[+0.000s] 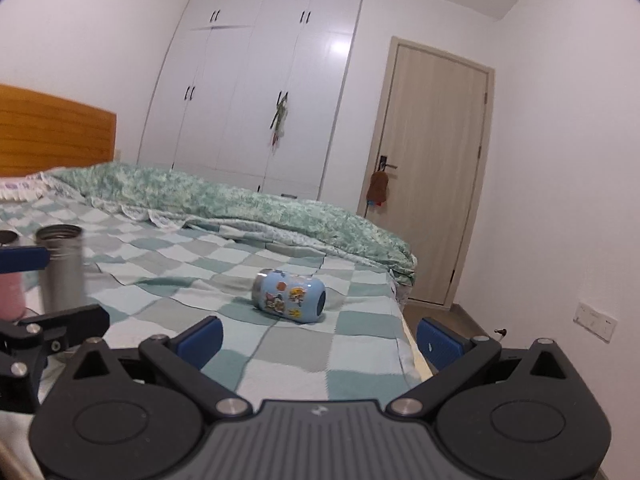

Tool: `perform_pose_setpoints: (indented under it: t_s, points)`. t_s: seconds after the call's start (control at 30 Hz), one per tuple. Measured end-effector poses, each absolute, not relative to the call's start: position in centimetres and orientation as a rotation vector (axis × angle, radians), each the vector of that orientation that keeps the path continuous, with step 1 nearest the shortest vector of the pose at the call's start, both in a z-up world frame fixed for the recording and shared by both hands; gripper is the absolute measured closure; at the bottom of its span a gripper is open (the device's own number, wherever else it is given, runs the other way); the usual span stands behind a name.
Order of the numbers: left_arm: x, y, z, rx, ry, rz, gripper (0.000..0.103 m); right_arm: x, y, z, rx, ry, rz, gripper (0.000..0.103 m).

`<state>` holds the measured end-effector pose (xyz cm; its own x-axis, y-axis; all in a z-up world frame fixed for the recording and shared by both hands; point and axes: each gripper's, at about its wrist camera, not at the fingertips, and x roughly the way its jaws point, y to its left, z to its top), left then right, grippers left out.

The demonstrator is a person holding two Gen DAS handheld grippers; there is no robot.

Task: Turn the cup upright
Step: 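Move the right tool toward the blue cup lying on its side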

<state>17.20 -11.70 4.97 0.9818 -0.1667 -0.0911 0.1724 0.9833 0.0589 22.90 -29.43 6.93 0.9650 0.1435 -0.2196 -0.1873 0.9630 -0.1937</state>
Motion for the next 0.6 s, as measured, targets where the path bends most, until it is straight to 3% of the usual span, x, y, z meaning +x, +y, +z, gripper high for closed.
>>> perform_pose_setpoints:
  t_s: [0.6]
  points:
    - [35.5,-14.1,3.9,0.047,0.29,0.101,0.0,44.7,-26.9,6.9,-0.58,0.348,0.344,0.0]
